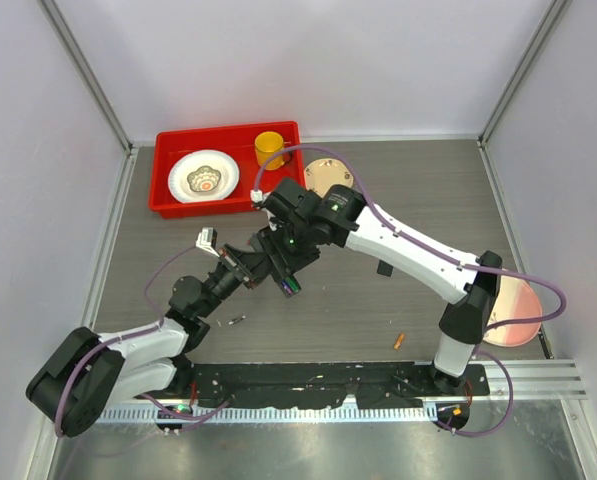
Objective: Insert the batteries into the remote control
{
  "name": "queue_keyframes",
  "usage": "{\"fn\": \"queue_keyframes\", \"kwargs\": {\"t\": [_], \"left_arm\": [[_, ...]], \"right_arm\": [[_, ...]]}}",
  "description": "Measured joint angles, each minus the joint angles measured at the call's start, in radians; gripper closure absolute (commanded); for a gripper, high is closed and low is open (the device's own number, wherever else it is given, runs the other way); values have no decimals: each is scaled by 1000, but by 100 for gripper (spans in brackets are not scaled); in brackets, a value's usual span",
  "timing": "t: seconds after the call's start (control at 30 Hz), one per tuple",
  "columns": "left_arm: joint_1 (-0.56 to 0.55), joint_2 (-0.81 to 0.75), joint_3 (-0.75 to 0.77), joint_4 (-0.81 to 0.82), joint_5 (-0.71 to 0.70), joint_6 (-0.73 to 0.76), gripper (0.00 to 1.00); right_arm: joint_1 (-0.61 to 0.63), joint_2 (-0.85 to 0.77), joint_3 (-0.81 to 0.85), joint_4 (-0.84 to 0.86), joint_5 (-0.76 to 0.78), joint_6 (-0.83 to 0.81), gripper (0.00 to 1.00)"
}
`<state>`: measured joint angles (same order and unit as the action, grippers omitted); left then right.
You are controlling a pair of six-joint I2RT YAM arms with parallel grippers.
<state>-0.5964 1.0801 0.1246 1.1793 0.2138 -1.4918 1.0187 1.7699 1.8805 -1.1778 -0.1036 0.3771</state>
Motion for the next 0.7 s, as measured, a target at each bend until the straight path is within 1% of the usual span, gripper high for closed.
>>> {"fn": "queue_keyframes", "kwargs": {"t": [0.1,0.2,0.33,0.4,0.47,0.5,0.53,0.6,0.7], "left_arm": [[-1,9,0,23,4,-13,100],[-1,16,1,31,11,-16,100],[-1,27,1,23,23,-17,100],[-1,31,1,22,31,-18,100],[-1,35,1,21,42,-20,100],[-1,40,2,21,53,-21,100],[-1,42,3,21,56,-22,100],[-1,55,8,22,76,-27,100],[-1,75,24,23,102,-37,100]], "right_arm": [[-1,-38,-34,53,-6,-1,51],[-3,-114,-108,128,-9,-1,51],[-5,-300,-300,280,17,5,49],[-8,-422,-434,375,47,20,48],[-10,-532,-563,474,74,34,39],[-18,-611,-670,560,84,47,36],[-22,-642,-708,578,86,54,31],[-45,-726,-814,651,70,72,29],[-79,-795,-914,743,25,92,28]]}}
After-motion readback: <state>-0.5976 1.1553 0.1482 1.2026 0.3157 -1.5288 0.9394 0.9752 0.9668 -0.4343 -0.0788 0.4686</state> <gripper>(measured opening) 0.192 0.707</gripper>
